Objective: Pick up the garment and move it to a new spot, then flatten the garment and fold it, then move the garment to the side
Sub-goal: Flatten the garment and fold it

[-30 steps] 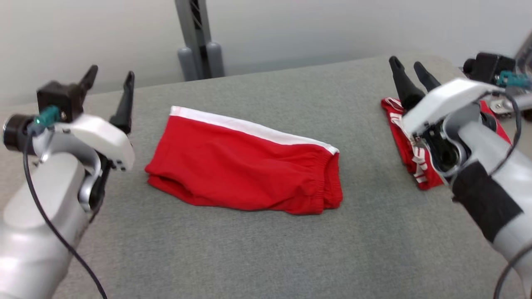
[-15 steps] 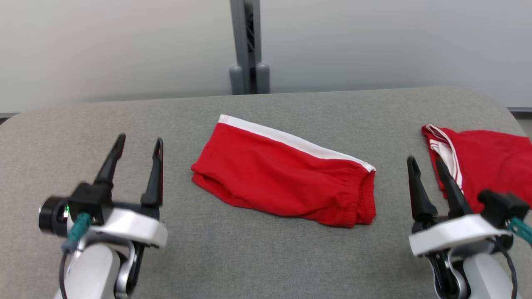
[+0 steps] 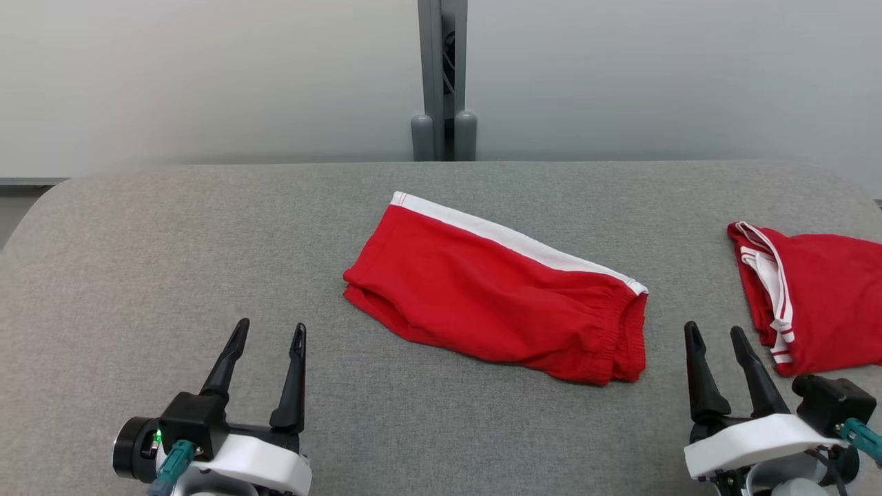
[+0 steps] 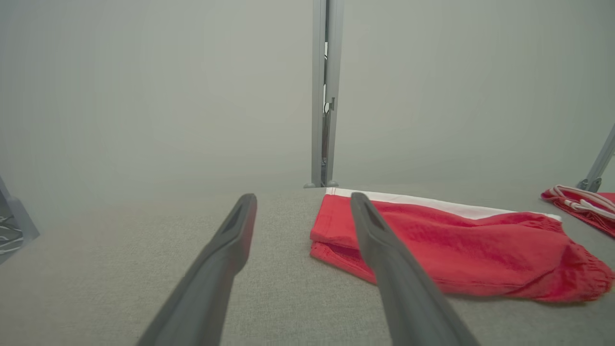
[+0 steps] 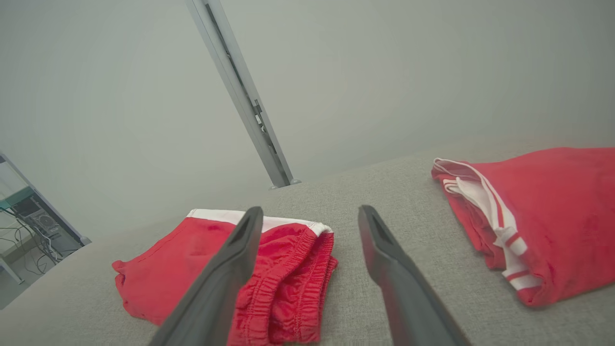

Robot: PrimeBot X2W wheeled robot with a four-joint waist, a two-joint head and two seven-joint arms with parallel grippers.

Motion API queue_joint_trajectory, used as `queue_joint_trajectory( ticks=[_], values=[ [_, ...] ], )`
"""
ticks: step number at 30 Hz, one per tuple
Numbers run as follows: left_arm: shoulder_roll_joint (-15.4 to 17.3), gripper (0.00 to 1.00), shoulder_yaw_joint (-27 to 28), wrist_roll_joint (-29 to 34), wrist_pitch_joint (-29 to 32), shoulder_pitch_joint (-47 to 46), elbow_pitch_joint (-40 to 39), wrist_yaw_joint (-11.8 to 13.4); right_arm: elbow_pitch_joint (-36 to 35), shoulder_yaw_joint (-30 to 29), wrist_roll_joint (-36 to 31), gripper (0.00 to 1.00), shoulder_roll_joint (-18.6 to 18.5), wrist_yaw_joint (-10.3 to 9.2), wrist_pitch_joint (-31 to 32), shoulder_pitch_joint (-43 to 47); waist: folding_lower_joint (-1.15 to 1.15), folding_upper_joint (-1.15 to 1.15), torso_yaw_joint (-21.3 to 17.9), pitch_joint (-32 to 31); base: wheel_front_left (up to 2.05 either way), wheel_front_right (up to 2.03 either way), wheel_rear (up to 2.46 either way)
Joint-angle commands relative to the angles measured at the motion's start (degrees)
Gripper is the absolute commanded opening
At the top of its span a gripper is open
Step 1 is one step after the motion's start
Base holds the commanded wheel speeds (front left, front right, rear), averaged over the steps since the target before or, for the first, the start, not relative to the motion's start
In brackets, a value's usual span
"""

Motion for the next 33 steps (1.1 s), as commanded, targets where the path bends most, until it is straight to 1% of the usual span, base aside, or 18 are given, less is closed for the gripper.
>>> queue_joint_trajectory(
  ticks=[1,4,7,13,15,18,21,29,33],
  values=[
    [0.0,1.00,0.6,0.6,-0.2,-0.2,0.1,-0.6,0.6,0.3,0.3,1.00,-0.2,0.03,0.0,-0.2,0.00,0.00,0.5,0.2,0.00,0.00,0.00],
    [-0.8,1.00,1.0,2.0,-0.2,-0.8,0.8,-1.7,2.7,0.5,0.3,1.00,-0.3,0.03,0.0,-1.0,0.00,0.00,1.3,0.4,0.00,0.00,0.00],
    [-1.0,1.00,1.2,2.9,-0.2,-1.5,1.2,-2.7,6.9,0.4,0.0,1.00,-0.3,0.03,0.0,-2.3,0.00,0.00,2.3,1.0,0.00,0.00,0.00],
    [-1.3,1.00,0.7,4.9,-0.2,-1.9,2.5,-3.7,19.2,2.1,5.5,1.00,-0.3,0.03,0.8,-8.1,0.00,0.00,5.0,2.2,0.00,0.00,0.00],
    [-1.5,1.00,0.7,5.4,-0.2,-2.0,2.9,-3.9,23.4,2.9,8.4,1.00,-0.3,0.03,0.7,-11.0,0.00,0.00,6.2,2.7,0.00,0.00,0.00],
    [-1.6,1.00,1.1,4.9,-0.2,-2.1,3.2,-3.9,26.1,4.1,10.9,1.00,-0.3,0.03,0.4,-13.5,0.00,0.00,7.3,3.1,0.00,0.00,0.00],
    [-1.7,1.00,1.3,4.6,-0.2,-2.4,3.3,-4.0,28.0,4.2,11.2,1.00,-0.3,0.03,0.3,-14.6,0.00,0.00,7.9,3.3,0.00,0.00,0.00],
    [-1.7,1.00,1.1,4.6,-0.2,-2.6,2.9,-4.2,36.8,1.9,10.3,1.00,-0.3,0.03,-0.1,-18.6,0.00,0.00,8.7,3.9,0.00,0.00,0.00],
    [-1.7,1.00,0.8,4.1,-0.2,-2.7,2.9,-4.0,39.6,0.7,11.1,1.00,-0.3,0.03,-0.1,-19.9,0.00,0.00,8.7,4.1,0.00,0.00,0.00]
  ],
)
